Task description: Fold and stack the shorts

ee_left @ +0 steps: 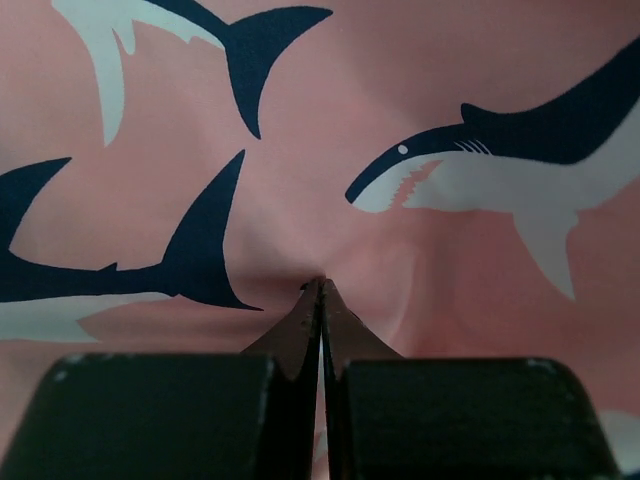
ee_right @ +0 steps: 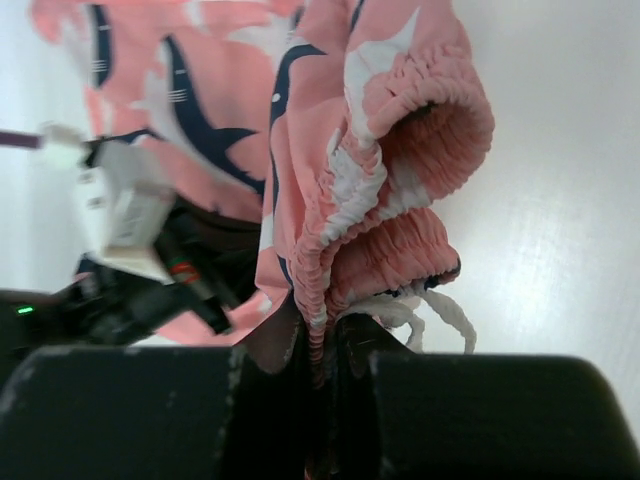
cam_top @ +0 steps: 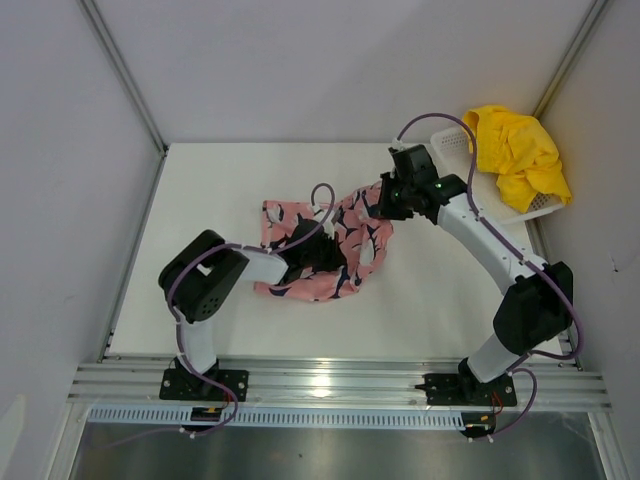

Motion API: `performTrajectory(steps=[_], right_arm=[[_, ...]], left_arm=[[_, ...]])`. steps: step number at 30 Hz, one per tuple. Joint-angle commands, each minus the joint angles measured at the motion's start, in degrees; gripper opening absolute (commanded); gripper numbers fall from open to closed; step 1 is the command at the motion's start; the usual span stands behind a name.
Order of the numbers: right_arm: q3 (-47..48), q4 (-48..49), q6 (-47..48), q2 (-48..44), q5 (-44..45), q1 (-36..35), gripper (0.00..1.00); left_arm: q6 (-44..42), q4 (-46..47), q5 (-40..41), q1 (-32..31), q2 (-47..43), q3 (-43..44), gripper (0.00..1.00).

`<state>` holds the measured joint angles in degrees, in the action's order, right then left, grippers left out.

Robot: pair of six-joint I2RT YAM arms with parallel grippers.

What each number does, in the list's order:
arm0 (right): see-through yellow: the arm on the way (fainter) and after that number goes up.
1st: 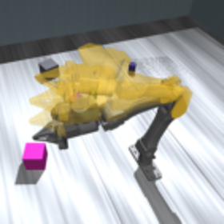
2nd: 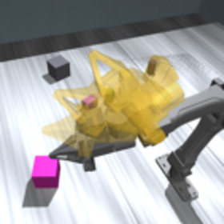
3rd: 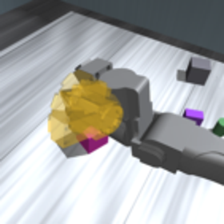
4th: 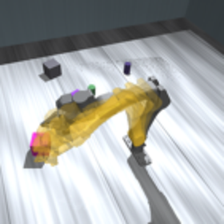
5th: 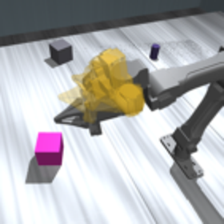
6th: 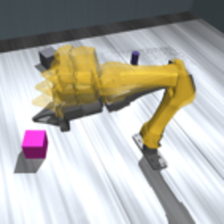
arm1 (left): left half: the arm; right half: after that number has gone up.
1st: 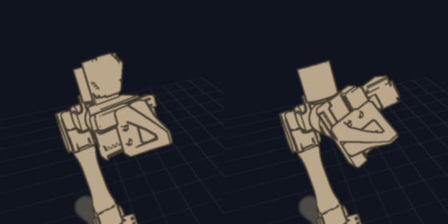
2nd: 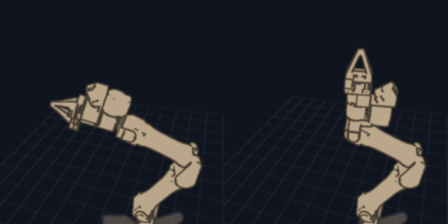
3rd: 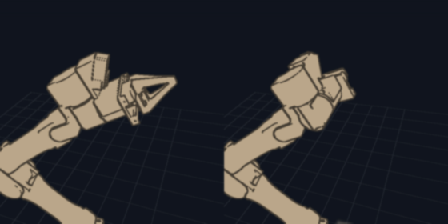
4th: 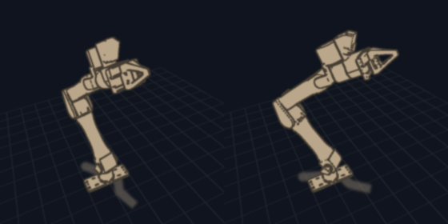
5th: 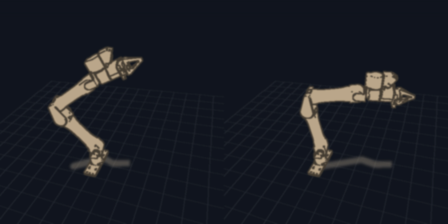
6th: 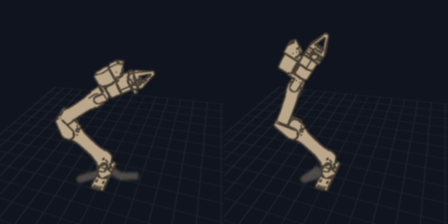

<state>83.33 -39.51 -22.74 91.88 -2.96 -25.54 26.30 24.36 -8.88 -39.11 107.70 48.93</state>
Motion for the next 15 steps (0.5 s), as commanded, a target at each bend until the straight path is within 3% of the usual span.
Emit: performTrajectory(steps=[1,9,15], right_arm=[[4.1,0.2,-1.8,0.6,-3.2,-2.0,0.04],[3.7,2.3,-3.5,1.0,-3.5,-3.5,0.05],[5.0,1.2,-1.8,2.8,-4.6,-1.4,0.05]], left_arm=[[3.3,-0.1,5.1,-1.4,2.7,2.0,0.00],[6.7,3.3,5.2,-1.8,0.9,0.2,0.00],[5.3,-4.4,4.1,-0.5,-11.1,-1.5,0.02]])
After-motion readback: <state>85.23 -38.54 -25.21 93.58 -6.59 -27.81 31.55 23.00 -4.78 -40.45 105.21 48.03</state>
